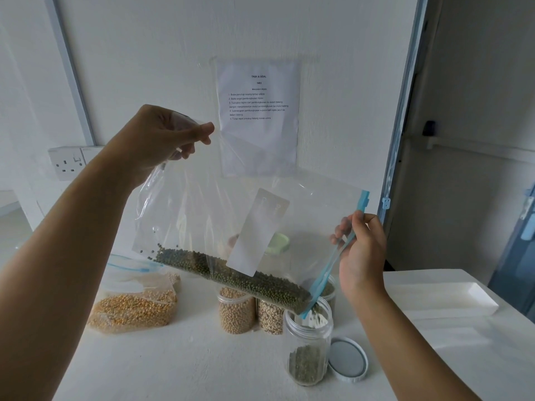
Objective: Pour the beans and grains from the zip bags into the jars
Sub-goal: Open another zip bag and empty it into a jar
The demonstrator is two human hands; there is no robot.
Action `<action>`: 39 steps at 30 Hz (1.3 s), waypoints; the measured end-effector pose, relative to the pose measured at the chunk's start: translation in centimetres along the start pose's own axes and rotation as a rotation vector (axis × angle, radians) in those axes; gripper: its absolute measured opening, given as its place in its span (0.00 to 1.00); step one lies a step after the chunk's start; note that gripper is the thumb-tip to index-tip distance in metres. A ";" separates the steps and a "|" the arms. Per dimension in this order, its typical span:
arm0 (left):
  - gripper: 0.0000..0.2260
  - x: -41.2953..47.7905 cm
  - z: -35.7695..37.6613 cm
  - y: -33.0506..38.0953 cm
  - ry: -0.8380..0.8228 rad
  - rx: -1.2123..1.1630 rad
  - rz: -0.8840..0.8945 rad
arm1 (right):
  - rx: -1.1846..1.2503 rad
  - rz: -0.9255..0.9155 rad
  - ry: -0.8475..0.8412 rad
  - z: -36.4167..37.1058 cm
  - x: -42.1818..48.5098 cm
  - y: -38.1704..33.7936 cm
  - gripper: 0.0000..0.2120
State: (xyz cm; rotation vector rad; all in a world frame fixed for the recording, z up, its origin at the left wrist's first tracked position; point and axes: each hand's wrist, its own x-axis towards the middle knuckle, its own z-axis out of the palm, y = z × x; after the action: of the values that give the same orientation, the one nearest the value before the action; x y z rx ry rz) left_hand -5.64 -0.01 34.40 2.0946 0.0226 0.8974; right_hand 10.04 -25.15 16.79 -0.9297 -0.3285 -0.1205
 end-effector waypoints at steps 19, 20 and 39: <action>0.35 0.3 0.1 0.5 -0.018 0.039 0.012 | 0.002 0.002 0.006 -0.2 -0.1 -0.4 0.14; 0.35 0.3 0.1 0.5 -0.018 0.038 0.012 | 0.000 0.002 0.005 -0.2 -0.1 -0.4 0.13; 0.30 0.1 0.5 1.2 -0.015 0.065 0.000 | -0.010 -0.003 0.015 -0.6 -0.2 -0.3 0.14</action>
State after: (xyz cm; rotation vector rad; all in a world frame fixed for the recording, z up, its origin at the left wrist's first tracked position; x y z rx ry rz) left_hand -5.57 -1.09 35.07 2.1609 0.0445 0.8919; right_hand 9.96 -25.82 16.57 -0.9376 -0.3150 -0.1317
